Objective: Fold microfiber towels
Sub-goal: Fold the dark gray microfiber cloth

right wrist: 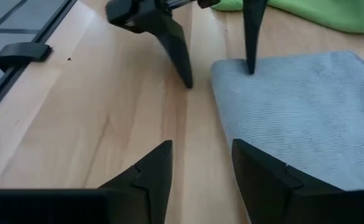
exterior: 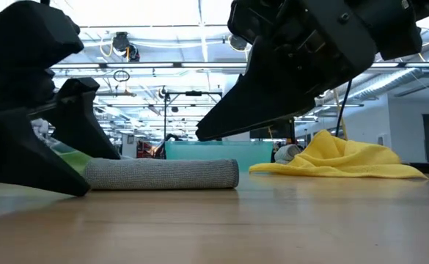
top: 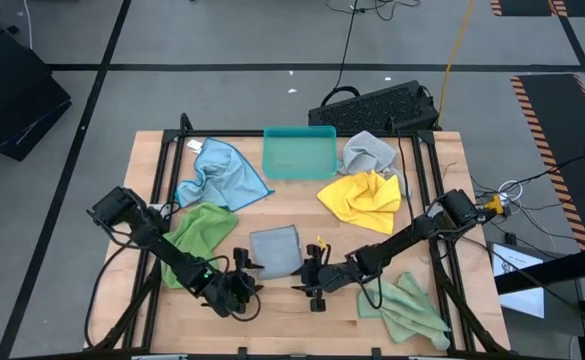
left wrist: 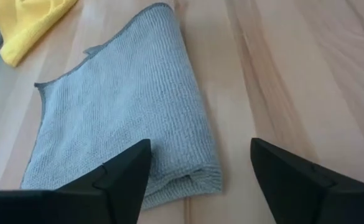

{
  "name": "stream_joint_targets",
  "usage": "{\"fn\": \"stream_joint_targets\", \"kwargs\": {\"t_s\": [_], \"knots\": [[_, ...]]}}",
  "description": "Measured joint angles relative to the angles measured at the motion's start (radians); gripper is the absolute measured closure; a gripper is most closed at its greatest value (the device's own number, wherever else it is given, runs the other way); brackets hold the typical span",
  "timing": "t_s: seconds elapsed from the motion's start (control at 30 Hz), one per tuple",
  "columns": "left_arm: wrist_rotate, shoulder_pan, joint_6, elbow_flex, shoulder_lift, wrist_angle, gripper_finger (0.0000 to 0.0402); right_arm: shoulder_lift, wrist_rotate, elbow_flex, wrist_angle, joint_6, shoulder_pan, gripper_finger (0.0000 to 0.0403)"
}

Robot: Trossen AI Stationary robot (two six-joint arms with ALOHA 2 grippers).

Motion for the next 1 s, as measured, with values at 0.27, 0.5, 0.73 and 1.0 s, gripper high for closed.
{"fn": "stream_joint_targets", "kwargs": {"t_s": [0.27, 0.5, 0.73, 1.0], "knots": [[0.027, 0.035, 0.002, 0.003, -0.002, -0.057, 0.0167, 0.0, 0.002, 0.0, 0.0, 0.043, 0.044, 0.0243], [0.101, 0.067, 0.015, 0.003, -0.003, -0.077, 0.0225, 0.0, 0.004, 0.0, 0.0, 0.06, 0.075, 0.0243], [0.174, 0.085, 0.068, 0.003, -0.002, -0.068, 0.0347, 0.0, 0.025, 0.0, 0.0, 0.08, 0.067, 0.0243], [0.208, 0.083, 0.044, -0.002, -0.027, -0.056, 0.0383, 0.0, 0.046, 0.0, 0.007, 0.065, 0.066, 0.0243]]}}
